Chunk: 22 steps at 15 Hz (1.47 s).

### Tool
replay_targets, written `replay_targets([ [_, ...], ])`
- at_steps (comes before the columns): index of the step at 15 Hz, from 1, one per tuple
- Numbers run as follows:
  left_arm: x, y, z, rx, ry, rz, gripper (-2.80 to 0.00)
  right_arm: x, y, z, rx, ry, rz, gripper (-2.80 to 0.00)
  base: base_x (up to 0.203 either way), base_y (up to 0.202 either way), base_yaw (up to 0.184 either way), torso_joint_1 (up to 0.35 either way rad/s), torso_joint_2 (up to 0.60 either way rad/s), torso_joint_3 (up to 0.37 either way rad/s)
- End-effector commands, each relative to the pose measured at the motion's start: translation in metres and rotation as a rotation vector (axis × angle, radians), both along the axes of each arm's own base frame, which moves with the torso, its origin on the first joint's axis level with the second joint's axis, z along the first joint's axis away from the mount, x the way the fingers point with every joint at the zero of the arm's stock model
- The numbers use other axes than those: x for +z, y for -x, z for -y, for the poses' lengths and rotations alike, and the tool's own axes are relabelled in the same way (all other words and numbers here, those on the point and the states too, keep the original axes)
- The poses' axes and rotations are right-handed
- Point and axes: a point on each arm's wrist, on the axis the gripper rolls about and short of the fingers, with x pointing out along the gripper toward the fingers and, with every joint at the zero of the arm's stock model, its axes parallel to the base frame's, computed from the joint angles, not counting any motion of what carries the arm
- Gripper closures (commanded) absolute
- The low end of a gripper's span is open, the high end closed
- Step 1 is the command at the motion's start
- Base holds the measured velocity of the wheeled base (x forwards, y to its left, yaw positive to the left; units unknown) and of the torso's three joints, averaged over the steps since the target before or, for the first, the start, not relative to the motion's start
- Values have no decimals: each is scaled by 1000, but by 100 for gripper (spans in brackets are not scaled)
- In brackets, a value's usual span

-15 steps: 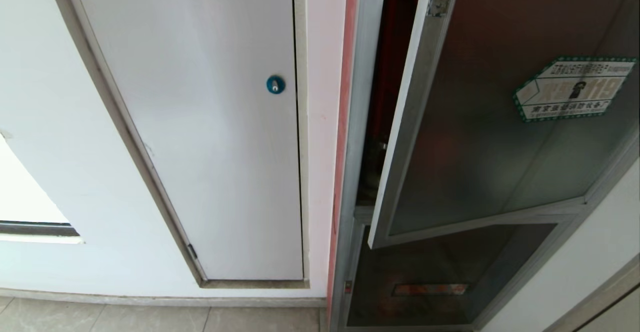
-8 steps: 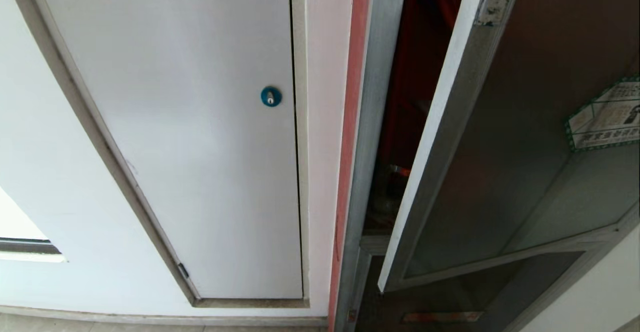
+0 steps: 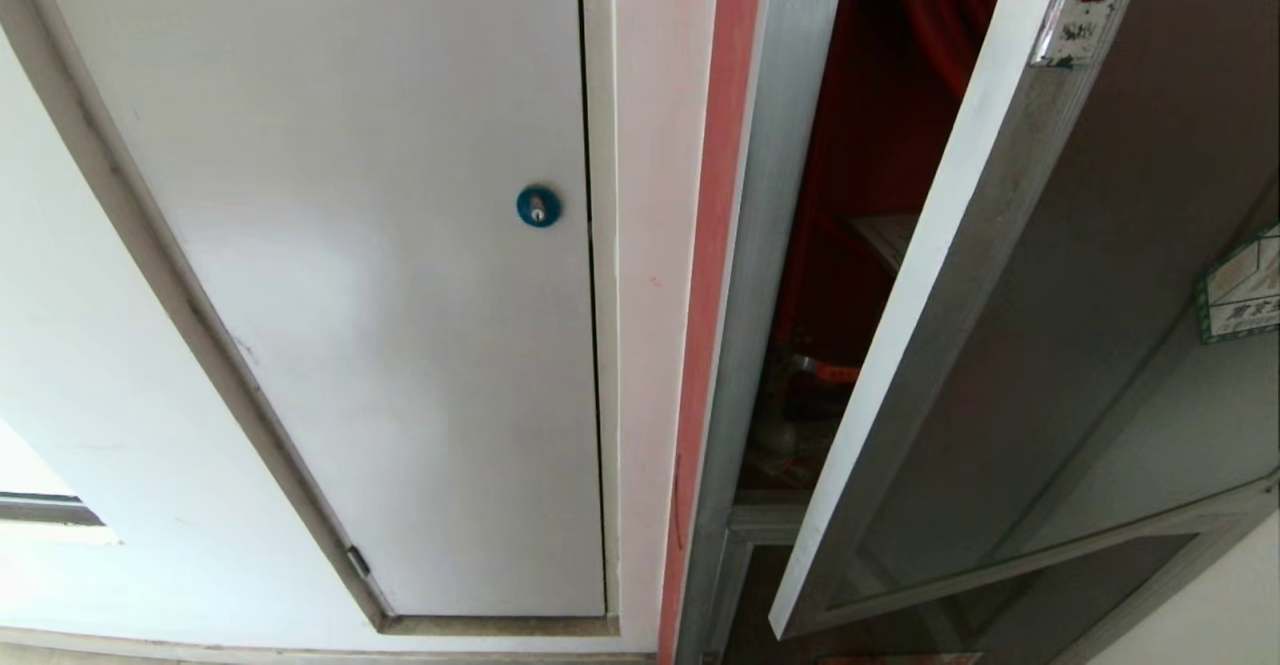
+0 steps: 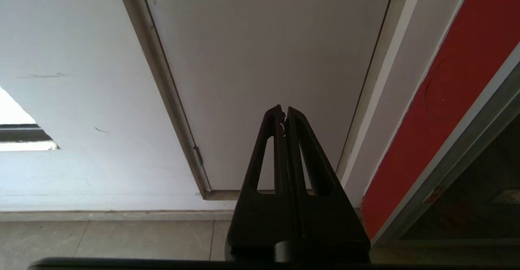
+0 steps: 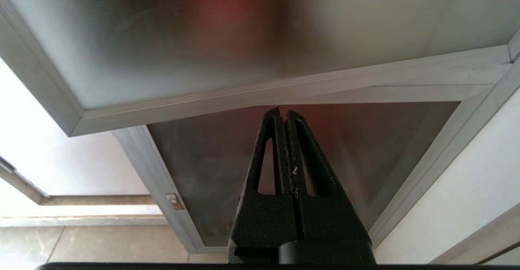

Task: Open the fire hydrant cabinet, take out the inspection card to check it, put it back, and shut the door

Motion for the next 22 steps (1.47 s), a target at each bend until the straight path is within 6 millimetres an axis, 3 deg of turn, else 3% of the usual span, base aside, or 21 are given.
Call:
replay_targets([
  [1,0,0,0,0,0,-1,0,0,0,0,0,0,-1,0,0,0,0,0,0,0],
  [15,0,0,0,0,0,-1,0,0,0,0,-6,-14,-8,0,0,0,0,0,0,0],
  [22,0,0,0,0,0,-1,0,27,11,0,-13,-15,26,0,0,0,0,0,0,0],
])
